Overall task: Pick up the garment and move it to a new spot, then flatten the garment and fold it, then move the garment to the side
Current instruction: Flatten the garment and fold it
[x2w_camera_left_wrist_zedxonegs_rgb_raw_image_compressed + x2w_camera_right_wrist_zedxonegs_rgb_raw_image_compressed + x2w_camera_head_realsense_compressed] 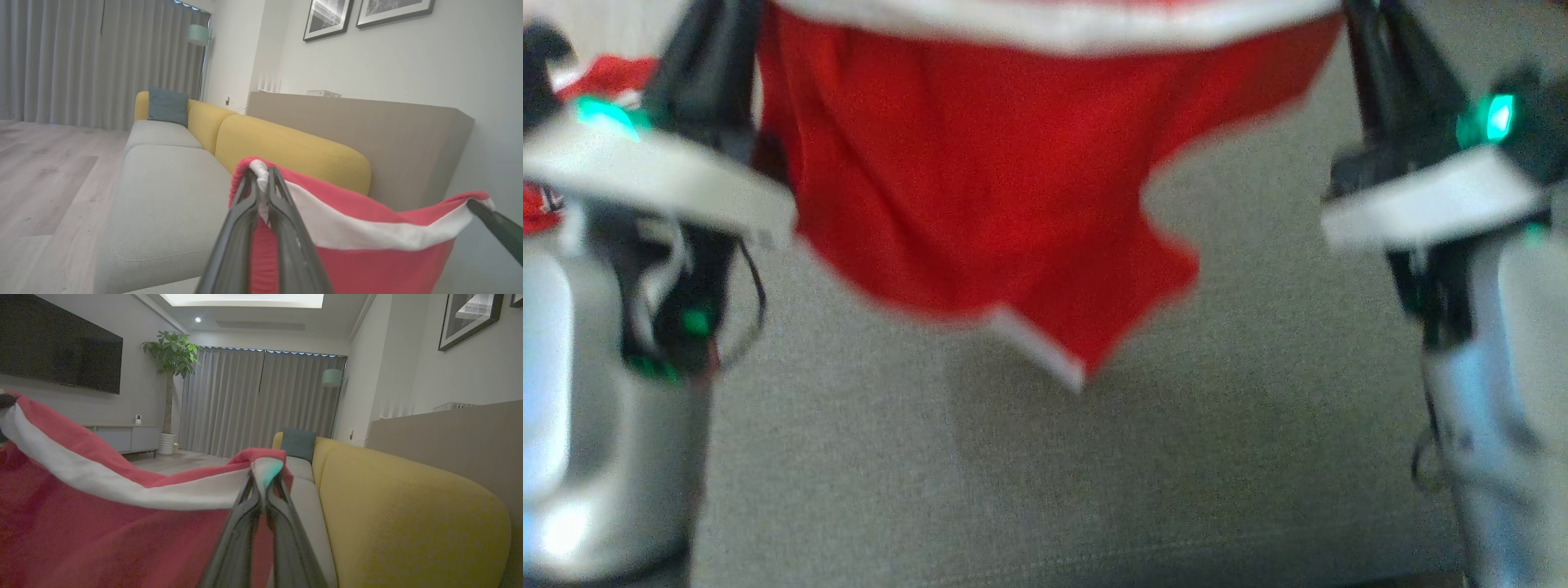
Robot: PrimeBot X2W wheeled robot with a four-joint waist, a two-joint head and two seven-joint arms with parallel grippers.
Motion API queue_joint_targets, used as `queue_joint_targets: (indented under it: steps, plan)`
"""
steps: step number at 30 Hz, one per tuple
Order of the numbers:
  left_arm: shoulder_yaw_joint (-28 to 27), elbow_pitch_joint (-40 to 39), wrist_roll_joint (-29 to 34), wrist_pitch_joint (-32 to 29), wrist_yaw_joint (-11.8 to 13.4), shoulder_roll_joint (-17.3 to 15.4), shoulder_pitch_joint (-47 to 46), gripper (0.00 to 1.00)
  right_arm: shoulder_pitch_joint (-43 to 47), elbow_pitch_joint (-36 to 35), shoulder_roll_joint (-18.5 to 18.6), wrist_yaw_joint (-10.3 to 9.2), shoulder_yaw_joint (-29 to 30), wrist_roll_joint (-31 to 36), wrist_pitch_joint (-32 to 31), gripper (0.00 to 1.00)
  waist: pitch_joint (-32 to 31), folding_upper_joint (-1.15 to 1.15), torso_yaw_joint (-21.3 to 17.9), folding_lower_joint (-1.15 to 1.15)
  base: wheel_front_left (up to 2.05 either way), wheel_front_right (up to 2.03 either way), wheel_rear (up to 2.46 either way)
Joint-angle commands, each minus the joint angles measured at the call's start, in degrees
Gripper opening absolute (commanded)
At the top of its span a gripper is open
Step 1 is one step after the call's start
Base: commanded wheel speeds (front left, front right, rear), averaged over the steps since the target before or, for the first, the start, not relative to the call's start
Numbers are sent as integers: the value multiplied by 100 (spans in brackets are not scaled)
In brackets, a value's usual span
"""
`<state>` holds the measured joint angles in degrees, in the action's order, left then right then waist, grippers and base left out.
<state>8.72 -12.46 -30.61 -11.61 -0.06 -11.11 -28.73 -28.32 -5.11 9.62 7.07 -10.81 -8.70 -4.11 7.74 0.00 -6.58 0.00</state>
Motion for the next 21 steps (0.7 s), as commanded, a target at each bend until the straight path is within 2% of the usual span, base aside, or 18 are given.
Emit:
queue_joint_targets:
  steps: [1,4,7,12,17,21]
  plan:
    - [-267,195,14,-20,-49,-234,-830,0,-840,177,-121,42,-109,-19,180,0,480,0,-7,0,0,0,0]
    - [-264,1114,213,131,-117,-322,-1744,0,-1871,1127,-304,42,-126,138,601,0,854,0,-31,0,0,0,0]
    - [-289,2012,423,508,-83,-298,-2608,0,-2817,2103,-492,42,-36,406,1124,0,1161,0,-54,0,0,0,0]
    - [-202,3374,811,1137,2,-280,-3642,0,-3900,3524,-659,42,226,833,1732,0,1660,0,-89,0,0,0,0]
    - [-70,4618,1005,1587,105,-149,-3960,0,-4131,4564,-671,42,77,505,1890,0,2063,0,-43,0,0,0,0]
    - [-44,5315,889,1902,-60,-5,-3851,0,-3886,4857,-672,42,-195,220,1907,0,2237,0,-7,0,0,0,0]
